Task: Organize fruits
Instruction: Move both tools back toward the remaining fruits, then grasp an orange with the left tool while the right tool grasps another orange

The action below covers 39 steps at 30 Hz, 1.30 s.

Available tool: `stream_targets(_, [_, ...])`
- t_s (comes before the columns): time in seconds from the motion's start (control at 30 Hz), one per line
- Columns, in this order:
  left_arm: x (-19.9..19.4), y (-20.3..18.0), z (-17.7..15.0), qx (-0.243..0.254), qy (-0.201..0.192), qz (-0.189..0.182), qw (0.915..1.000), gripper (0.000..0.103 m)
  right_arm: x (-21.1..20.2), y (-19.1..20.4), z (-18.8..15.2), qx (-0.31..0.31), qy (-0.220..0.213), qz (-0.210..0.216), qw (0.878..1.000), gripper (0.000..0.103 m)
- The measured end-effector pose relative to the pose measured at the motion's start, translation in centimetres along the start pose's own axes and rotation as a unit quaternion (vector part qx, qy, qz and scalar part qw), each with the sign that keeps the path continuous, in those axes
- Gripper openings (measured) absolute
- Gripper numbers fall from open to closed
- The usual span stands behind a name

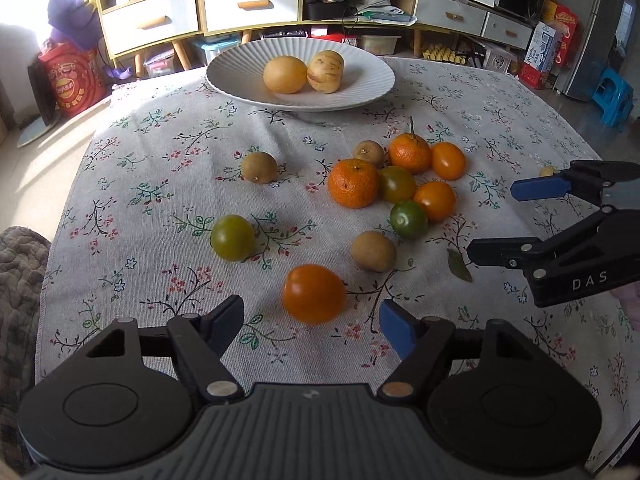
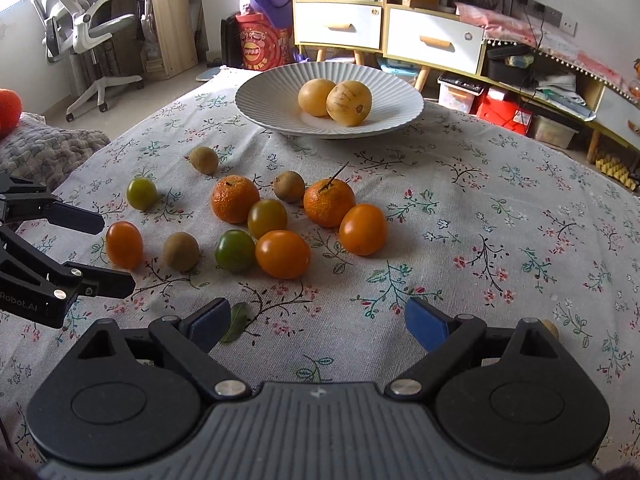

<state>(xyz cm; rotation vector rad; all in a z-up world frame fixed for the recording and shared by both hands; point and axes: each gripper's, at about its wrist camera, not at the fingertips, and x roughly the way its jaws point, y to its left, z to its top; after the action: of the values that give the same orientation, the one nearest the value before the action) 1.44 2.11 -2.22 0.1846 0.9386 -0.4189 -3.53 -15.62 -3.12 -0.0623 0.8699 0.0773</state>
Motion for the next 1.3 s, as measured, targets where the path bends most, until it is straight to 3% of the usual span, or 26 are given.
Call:
stream_targets(0.2, [0.0, 0.3, 0.2, -0.017, 0.005, -0.009, 0.9998, 0.045, 0.5, 0.2, 0.2, 0.000, 0.009, 0.010, 1.000, 0.082])
stream_targets(0.7, [0.4, 0.3, 0.5, -0.024, 0.009, -0.014, 0.9996, 0.026, 1.5, 1.6, 1.3, -0.021, 0.021, 0.019, 0.999, 0.058])
stream_targets(1.3, [0.6, 0.0, 0.4, -0.012, 0.003, -0.011, 0.9999, 0.023, 2.0, 2.4, 2.7, -0.035, 0.023, 0.017, 0.999, 0.044])
